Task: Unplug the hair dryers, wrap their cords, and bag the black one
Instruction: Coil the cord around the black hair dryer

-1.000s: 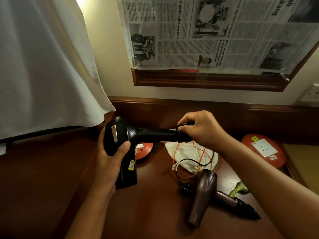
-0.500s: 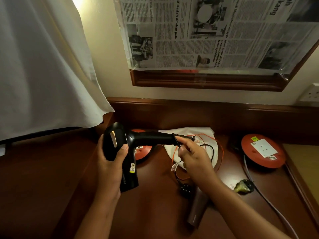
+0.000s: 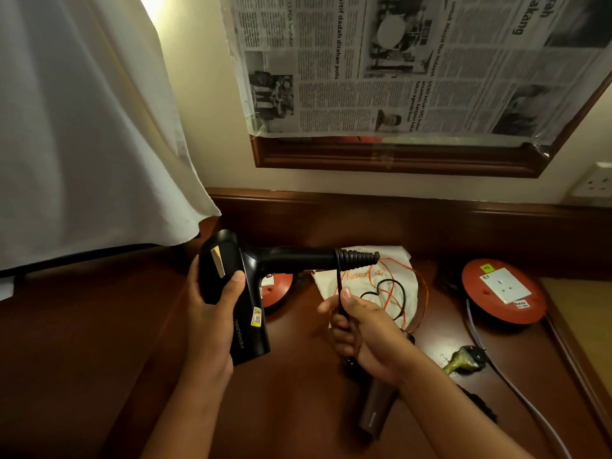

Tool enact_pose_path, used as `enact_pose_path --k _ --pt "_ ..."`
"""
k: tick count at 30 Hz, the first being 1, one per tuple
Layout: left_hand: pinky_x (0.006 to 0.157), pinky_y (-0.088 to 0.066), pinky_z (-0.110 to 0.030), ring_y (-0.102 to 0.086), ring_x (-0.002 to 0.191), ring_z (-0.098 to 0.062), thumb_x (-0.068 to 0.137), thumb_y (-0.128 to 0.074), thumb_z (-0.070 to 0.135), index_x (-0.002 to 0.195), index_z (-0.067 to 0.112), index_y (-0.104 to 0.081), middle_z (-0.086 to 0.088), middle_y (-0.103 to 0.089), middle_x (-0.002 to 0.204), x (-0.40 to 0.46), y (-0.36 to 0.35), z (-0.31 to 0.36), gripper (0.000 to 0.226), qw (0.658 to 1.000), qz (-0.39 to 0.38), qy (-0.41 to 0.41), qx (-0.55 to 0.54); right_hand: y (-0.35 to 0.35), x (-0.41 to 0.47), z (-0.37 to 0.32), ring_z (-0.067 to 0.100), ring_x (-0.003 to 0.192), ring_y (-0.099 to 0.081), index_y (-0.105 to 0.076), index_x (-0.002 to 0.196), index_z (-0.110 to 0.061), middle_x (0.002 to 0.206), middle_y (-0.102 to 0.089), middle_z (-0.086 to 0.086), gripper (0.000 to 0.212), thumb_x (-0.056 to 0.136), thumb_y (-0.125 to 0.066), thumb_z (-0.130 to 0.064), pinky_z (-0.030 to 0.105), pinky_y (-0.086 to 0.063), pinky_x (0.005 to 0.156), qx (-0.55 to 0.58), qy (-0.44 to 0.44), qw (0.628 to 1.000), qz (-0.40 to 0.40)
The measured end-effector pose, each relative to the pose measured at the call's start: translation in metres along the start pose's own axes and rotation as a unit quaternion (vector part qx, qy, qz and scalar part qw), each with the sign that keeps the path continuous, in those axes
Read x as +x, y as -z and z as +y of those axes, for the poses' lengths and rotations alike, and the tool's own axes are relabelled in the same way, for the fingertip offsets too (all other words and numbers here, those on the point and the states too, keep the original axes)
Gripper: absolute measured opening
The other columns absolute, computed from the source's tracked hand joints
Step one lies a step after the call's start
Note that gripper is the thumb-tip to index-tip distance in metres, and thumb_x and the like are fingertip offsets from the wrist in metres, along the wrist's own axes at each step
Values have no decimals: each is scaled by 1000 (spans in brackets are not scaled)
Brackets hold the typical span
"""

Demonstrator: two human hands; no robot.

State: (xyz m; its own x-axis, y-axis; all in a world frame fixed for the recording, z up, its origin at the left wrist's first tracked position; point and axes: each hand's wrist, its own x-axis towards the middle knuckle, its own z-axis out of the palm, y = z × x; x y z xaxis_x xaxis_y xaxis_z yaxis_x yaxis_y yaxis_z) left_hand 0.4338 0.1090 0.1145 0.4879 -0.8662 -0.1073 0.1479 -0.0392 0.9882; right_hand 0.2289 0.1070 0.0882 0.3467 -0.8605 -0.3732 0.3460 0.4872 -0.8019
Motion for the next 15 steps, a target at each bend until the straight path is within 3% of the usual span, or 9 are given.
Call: enact_pose_path --k 4,9,12,15 --pt "99 -47 -48 -59 114 -17 86 -69 20 138 42 -41 9 -60 125 1 1 3 63 1000 -3 3 -5 2 0 4 14 58 -34 -61 91 -1 68 -40 3 29 92 -44 -24 27 -33 55 93 19 995 -29" --pt "97 -48 -48 -59 115 -20 86 -68 20 141 40 -39 7 -59 127 1 3 5 66 1000 -11 8 -7 6 4 12 13 59 -41 -59 86 1 66 -44 5 22 92 -52 -18 26 -41 56 47 93 994 -42" --pt "98 -48 -48 -58 115 -19 86 -68 20 141 40 -39 6 -58 129 0 5 5 66 1000 -14 9 -6 7 3 10 12 47 -40 -56 91 1 62 -45 5 26 93 -49 -24 23 -33 41 -57 83 994 -30" --pt "99 -47 -48 -58 115 -19 86 -68 18 142 40 -39 6 -58 129 0 6 6 66 1000 -12 10 -5 9 3 6 12 40 -24 -53 94 -6 56 -36 4 29 99 -40 -31 19 -18 39 -98 31 993 -56"
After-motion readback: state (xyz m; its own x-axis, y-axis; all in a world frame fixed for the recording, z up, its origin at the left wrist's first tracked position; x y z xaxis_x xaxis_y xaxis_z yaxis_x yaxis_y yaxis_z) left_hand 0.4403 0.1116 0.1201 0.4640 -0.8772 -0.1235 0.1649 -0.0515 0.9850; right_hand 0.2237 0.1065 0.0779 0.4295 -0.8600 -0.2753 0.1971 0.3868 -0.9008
